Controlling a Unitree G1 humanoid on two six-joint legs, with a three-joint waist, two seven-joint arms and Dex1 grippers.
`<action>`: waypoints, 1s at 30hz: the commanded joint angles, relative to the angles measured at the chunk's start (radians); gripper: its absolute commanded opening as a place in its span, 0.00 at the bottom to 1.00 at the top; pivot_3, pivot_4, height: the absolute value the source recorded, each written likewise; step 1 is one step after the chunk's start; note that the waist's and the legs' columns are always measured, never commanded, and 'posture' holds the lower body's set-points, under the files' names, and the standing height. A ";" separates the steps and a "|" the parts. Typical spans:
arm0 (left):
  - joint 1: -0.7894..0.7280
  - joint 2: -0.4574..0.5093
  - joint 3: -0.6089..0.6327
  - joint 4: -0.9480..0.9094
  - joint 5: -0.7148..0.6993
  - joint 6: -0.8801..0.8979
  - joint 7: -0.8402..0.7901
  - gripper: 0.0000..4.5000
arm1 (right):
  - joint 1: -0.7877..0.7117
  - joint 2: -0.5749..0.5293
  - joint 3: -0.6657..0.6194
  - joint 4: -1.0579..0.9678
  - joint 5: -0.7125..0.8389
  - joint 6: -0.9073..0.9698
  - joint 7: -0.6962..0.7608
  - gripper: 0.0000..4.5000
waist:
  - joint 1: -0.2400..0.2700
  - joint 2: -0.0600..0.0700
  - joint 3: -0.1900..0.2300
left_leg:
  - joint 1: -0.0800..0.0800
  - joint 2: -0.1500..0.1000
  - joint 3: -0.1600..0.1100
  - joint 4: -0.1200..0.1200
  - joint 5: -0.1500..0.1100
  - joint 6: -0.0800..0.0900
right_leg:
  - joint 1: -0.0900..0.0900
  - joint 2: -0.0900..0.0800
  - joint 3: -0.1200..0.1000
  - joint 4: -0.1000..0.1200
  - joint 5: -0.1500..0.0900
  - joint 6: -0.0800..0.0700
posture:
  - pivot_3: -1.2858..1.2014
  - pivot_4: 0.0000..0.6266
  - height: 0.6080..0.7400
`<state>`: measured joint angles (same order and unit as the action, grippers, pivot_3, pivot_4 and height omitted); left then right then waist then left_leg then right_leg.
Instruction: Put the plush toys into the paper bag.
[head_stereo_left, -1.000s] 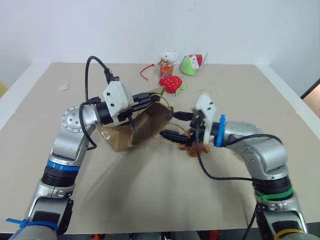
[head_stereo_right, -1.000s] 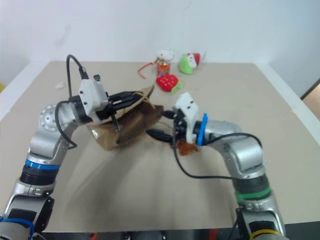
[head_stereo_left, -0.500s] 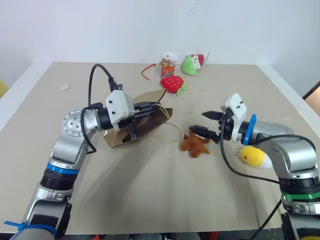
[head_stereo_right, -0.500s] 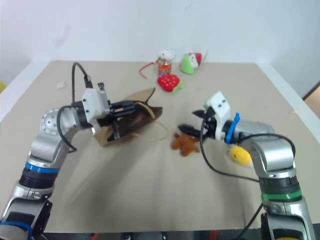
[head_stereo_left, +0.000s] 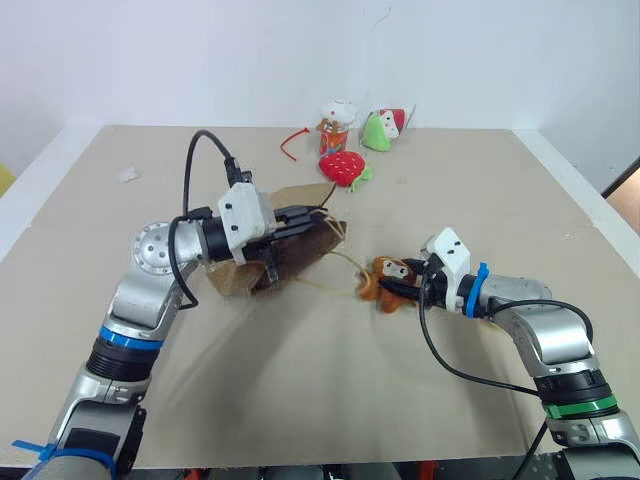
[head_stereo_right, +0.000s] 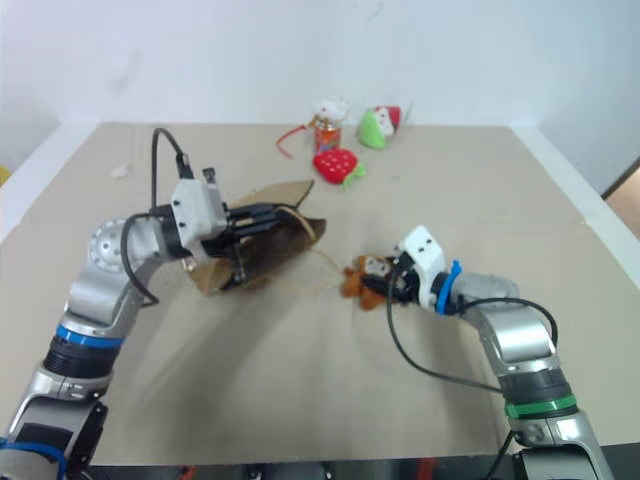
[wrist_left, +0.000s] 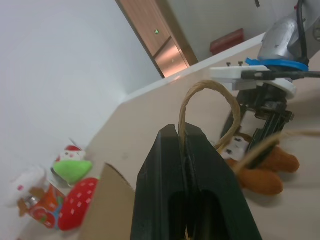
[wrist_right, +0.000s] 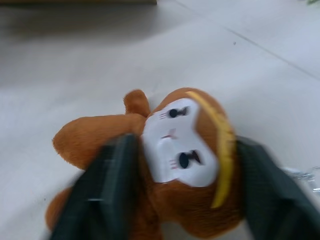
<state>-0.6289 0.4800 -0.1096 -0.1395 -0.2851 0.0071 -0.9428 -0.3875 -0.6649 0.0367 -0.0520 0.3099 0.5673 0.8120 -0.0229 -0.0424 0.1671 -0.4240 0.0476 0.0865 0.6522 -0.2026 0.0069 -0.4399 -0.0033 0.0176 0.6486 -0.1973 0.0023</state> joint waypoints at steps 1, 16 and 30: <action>-0.025 0.009 0.033 -0.041 -0.006 -0.013 0.016 0.00 | -0.022 -0.028 -0.052 -0.016 0.008 -0.010 0.007 0.23 | 0.000 0.000 0.000 | 0.000 0.000 0.000 0.000 0.000 0.000 | 0.000 0.000 0.000 0.000 0.000 0.000 | 0.52 0.24 1.00; -0.014 -0.008 0.039 -0.069 0.001 -0.026 0.072 0.00 | -0.233 -0.127 -0.234 -0.259 0.456 0.420 0.107 0.05 | 0.002 0.001 0.001 | -0.001 0.000 -0.002 -0.002 0.000 0.000 | -0.001 0.000 0.000 0.000 -0.001 0.000 | 0.52 0.24 1.00; -0.012 -0.039 0.022 -0.083 0.020 -0.033 0.125 0.00 | -0.290 0.037 -0.037 -0.285 0.438 0.397 -0.010 0.05 | 0.000 0.001 0.001 | -0.001 0.001 -0.001 -0.001 0.000 0.000 | -0.001 0.000 0.000 0.000 0.000 0.002 | 0.52 0.24 1.00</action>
<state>-0.6314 0.4435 -0.1021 -0.1865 -0.2678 -0.0036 -0.8325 -0.6541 -0.6324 -0.0012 -0.3430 0.7704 0.9996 0.8132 -0.0229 -0.0414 0.1678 -0.4246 0.0481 0.0854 0.6512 -0.2027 0.0071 -0.4407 -0.0030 0.0172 0.6488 -0.1972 0.0037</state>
